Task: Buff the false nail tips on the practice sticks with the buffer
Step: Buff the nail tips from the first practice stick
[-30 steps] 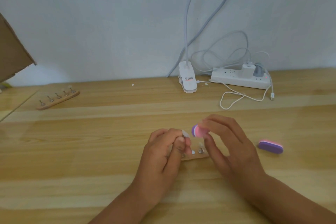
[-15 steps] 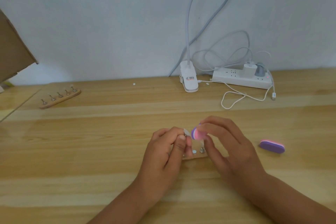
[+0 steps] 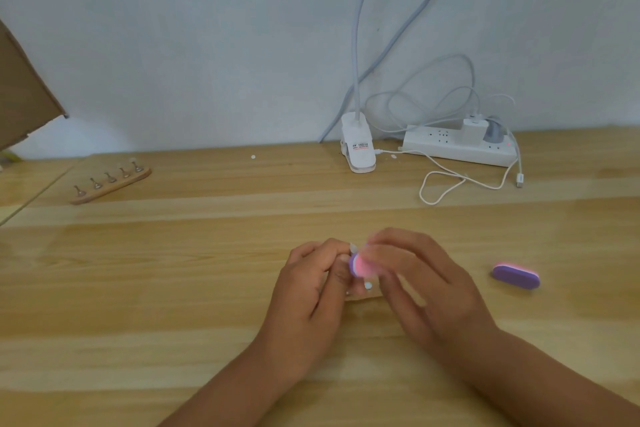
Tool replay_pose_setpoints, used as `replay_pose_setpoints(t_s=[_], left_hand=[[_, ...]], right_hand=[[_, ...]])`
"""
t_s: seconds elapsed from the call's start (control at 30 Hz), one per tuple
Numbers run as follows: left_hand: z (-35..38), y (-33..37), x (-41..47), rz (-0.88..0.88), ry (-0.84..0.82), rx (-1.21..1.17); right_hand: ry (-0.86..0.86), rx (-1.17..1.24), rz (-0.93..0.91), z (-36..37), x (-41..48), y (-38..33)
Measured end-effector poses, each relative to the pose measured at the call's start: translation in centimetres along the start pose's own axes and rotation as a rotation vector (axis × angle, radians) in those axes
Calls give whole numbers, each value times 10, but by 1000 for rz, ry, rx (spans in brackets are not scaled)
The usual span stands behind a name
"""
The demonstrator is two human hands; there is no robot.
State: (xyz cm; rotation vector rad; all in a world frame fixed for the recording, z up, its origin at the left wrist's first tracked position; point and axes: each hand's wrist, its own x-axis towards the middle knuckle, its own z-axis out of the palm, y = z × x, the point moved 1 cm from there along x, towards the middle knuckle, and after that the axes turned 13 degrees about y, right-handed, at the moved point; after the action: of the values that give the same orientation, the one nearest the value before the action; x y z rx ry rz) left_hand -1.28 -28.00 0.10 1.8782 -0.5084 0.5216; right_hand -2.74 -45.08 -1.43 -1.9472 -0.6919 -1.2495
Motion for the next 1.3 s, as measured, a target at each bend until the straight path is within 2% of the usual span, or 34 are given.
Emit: replay_pose_setpoints(t_s=[0.07,0.13,0.23,0.43,0.57,0.7,0.83,0.97,1.17,1.3], left_hand=[[0,2,-1,-21,-4,-25],[0,4,-1,-36,-9,-76],[-1,6,0,-6,28,-98],[-2,6,0,31,37,-66],[-1,6,1,37,51,-36],[-1,7,2,67,41,-59],[-2,5,1,10,72,-50],[-2,7,1,23,61,-63],[-2,4,1,-1,114,-15],[-2,2,1,-3,129,-20]], right_hand=[[69,-29,75,-2,5,4],[110,-24,72,-3,6,3],[65,15,-4,-1,2,-3],[47,39,-41,-2,1,-7],[78,16,32,-1,4,-3],[26,59,-9,1,1,-8],[73,9,106,-1,6,-3],[56,34,39,2,1,-10],[95,-51,257,-5,7,3],[63,-19,149,2,4,-9]])
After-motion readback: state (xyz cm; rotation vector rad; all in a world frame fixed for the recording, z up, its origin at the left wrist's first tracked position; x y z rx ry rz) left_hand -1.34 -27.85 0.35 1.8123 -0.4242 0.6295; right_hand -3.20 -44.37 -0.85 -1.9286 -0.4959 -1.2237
